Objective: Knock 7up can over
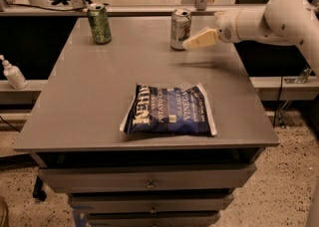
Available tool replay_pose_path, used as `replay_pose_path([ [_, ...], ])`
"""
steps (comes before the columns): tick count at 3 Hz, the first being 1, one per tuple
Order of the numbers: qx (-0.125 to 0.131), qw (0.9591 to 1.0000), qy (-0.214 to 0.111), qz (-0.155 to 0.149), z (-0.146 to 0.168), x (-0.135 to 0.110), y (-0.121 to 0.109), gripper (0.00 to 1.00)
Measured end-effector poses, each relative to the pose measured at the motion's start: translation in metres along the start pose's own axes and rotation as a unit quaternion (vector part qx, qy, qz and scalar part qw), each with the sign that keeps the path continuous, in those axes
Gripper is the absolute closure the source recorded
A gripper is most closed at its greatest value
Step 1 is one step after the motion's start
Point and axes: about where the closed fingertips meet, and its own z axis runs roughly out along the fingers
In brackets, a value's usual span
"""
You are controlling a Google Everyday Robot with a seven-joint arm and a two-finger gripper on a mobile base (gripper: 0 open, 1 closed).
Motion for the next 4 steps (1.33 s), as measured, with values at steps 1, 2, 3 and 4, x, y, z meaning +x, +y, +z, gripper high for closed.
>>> replay_pose_path([
  [1, -0.001, 0.9986, -0.045, 0.029, 0.027, 0.0, -0.002, 0.0],
  [2, -0.002, 0.9956, -0.081, 0.047, 0.052, -0.006, -0.003, 0.0],
  [3, -0.002, 0.9927, -0.107, 0.056, 0.067, -0.014, -0.004, 0.17],
  [4, 0.001, 0.9908, -0.12, 0.063, 0.073, -0.016, -0.005, 0.4],
])
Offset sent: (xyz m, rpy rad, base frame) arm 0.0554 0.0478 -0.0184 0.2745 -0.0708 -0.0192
